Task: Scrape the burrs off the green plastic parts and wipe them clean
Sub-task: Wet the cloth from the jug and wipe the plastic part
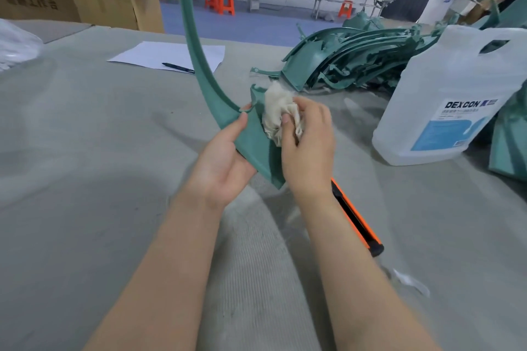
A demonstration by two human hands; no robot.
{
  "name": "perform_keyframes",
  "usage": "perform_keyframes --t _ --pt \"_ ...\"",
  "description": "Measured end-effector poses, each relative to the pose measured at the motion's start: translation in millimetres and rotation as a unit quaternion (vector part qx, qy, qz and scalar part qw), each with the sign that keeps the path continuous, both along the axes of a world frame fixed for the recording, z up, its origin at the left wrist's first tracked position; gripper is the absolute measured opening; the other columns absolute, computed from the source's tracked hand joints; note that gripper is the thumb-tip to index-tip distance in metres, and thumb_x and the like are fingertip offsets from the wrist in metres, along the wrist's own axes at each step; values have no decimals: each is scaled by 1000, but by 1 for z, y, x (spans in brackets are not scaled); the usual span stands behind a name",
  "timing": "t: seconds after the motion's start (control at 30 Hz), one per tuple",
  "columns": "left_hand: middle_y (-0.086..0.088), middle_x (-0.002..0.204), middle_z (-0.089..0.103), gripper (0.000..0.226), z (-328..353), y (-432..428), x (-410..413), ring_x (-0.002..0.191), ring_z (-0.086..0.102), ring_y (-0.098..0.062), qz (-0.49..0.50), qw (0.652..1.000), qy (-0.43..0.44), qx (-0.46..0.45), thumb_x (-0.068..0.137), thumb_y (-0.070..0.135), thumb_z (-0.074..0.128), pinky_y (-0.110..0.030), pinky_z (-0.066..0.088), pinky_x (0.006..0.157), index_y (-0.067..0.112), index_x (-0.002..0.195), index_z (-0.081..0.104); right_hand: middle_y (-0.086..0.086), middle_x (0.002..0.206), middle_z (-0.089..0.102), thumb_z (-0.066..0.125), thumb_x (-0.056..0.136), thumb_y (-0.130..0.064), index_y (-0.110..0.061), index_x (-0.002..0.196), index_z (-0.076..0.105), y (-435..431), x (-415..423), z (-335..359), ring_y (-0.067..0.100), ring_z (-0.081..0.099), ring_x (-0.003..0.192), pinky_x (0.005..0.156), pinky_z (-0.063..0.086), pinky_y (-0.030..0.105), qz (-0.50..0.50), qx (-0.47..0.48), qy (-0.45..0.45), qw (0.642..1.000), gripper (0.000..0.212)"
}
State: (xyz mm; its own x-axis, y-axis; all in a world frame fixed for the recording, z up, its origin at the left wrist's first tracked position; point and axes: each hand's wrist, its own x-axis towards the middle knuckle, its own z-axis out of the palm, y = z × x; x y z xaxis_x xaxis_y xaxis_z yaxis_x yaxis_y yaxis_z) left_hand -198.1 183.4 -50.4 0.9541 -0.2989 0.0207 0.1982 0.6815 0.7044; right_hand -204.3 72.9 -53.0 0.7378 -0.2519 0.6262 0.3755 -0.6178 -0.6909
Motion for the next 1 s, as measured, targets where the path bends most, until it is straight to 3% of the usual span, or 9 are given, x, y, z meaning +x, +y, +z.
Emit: perform_keyframes --t 0.1,0.17,0.3,0.43,0.53,0.6,0.7,0.83,1.0 --pt "1 95 73 30 1 1 1 87 70 -10 41 999 21 -16 103 30 36 -23 58 73 17 111 62 14 149 43 54 97 -14 -5 138 51 18 -6 -5 25 37 138 114 22 22 123 -90 42 987 42" --pt "1 90 74 31 1 6 5 82 71 -8 77 996 39 -29 102 31 39 -19 57 69 14 103 65 11 155 34 48 98 -20 -7 143 45 33 -7 -11 28 26 145 120 16 31 168 -174 52 969 47" --pt "-4 98 73 32 2 11 4 89 70 -14 58 996 26 -68 103 26 36 -24 57 82 11 106 64 11 157 30 41 100 -6 -7 146 41 18 6 -11 27 24 146 121 17 34 143 -170 74 972 45" --pt "-6 118 68 33 2 1 0 103 66 -17 40 999 17 -27 103 26 35 -31 52 92 15 123 58 11 158 27 36 100 0 -5 146 39 1 8 -13 26 21 147 120 12 27 64 -127 119 983 47" --pt "0 89 72 29 1 7 3 83 69 -10 78 996 34 -40 102 28 40 -20 54 81 13 101 64 13 153 35 35 90 -1 -2 141 46 36 -6 -15 25 28 144 117 11 17 170 -140 78 972 52" --pt "1 82 68 27 1 12 4 79 67 -10 98 992 39 -67 101 27 41 -20 51 83 14 92 64 14 150 40 35 90 -1 -1 137 51 45 -7 -13 23 34 141 117 16 17 211 -128 65 967 49" --pt "-4 99 69 27 2 9 1 92 66 -16 87 993 22 -75 102 23 37 -29 50 91 14 107 62 11 150 42 37 93 10 -6 139 50 20 10 -14 17 35 140 115 17 14 152 -97 69 981 51" --pt "1 103 73 28 2 0 -3 94 69 -13 56 998 -14 -16 103 23 35 -29 56 83 19 115 61 5 153 39 34 97 5 -9 142 46 -22 22 -20 20 33 142 114 18 19 29 -14 158 987 48" --pt "-1 119 68 32 2 3 1 108 65 -15 83 996 -7 -15 103 20 39 -30 56 84 20 130 56 0 130 59 38 102 -11 -9 133 53 -32 12 -1 8 53 118 97 38 17 -85 141 32 986 35"
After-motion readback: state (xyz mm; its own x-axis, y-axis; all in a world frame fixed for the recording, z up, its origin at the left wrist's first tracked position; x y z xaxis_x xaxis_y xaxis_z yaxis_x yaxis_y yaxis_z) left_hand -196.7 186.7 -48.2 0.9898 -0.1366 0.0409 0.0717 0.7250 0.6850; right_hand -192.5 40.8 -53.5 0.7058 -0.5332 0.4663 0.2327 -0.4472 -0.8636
